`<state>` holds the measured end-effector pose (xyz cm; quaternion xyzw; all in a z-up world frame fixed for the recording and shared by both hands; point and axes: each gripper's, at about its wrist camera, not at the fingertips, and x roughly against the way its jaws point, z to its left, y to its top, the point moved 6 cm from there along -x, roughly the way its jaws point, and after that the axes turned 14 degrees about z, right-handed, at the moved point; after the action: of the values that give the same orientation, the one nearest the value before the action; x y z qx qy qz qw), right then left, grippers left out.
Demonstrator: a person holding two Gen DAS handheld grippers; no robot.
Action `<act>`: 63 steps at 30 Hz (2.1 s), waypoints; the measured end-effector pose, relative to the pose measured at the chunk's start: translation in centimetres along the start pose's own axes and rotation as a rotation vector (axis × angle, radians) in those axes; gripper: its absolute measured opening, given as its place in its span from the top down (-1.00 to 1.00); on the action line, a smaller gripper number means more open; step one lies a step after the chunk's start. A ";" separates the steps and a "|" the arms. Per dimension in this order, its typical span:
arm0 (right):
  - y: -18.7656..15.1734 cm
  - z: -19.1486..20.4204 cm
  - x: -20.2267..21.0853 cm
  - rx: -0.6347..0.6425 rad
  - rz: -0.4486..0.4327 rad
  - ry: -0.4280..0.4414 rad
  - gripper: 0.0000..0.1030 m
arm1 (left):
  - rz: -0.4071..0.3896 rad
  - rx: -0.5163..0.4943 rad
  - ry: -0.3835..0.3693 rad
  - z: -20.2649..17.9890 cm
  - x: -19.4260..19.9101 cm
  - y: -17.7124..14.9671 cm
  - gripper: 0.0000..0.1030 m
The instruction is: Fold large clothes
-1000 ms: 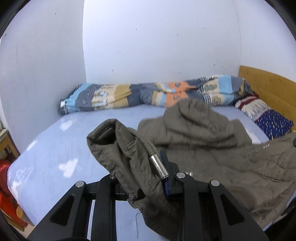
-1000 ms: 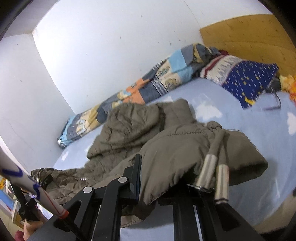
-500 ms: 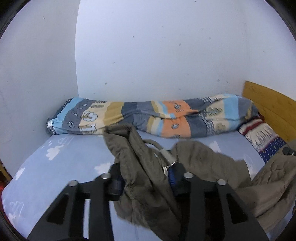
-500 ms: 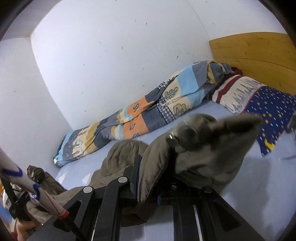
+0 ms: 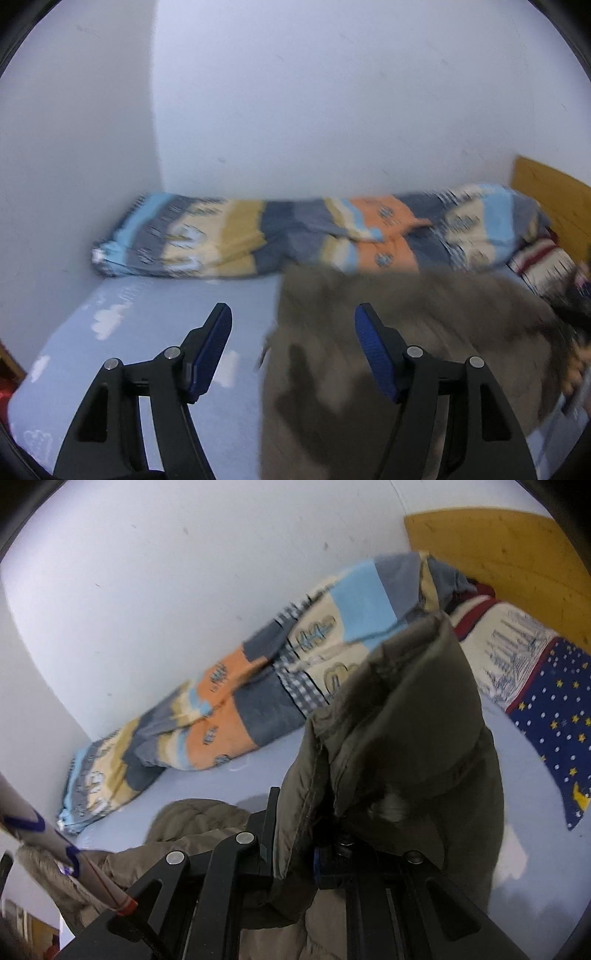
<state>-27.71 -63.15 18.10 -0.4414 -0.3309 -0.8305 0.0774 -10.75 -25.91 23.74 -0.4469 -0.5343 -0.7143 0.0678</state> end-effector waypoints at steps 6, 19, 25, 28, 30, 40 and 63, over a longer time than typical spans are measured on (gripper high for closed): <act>1.5 -1.5 -5.3 -0.052 0.080 -0.017 0.69 | 0.119 -0.130 -0.097 -7.7 -7.9 -3.2 -0.33; 2.1 -2.4 -0.4 0.022 0.101 0.257 -0.05 | 0.228 -0.112 -0.048 -9.7 -16.8 -4.2 -0.33; -0.5 -1.3 -0.7 0.216 0.045 0.083 -0.08 | 0.230 -0.107 -0.040 -9.8 -17.7 -4.1 -0.33; -1.6 -1.6 -3.9 0.273 0.099 -0.029 -0.08 | 0.236 -0.115 -0.030 -9.8 -18.4 -4.3 -0.37; -2.4 -1.9 -6.4 0.309 0.134 -0.109 -0.08 | 0.250 -0.114 -0.031 -9.8 -19.2 -4.6 -0.42; -3.7 -5.6 -14.2 0.283 0.236 -0.124 -0.09 | 0.280 -0.053 -0.051 -9.2 -23.1 -5.8 -0.69; -15.7 -2.7 5.2 0.209 0.087 -0.058 -0.05 | 0.220 0.061 -0.017 -1.0 -5.8 -15.0 -0.60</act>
<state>-39.27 -51.88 13.59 -0.4689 -0.3981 -0.7741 0.1495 -16.50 -22.62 9.08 -0.5068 -0.5041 -0.6819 0.1550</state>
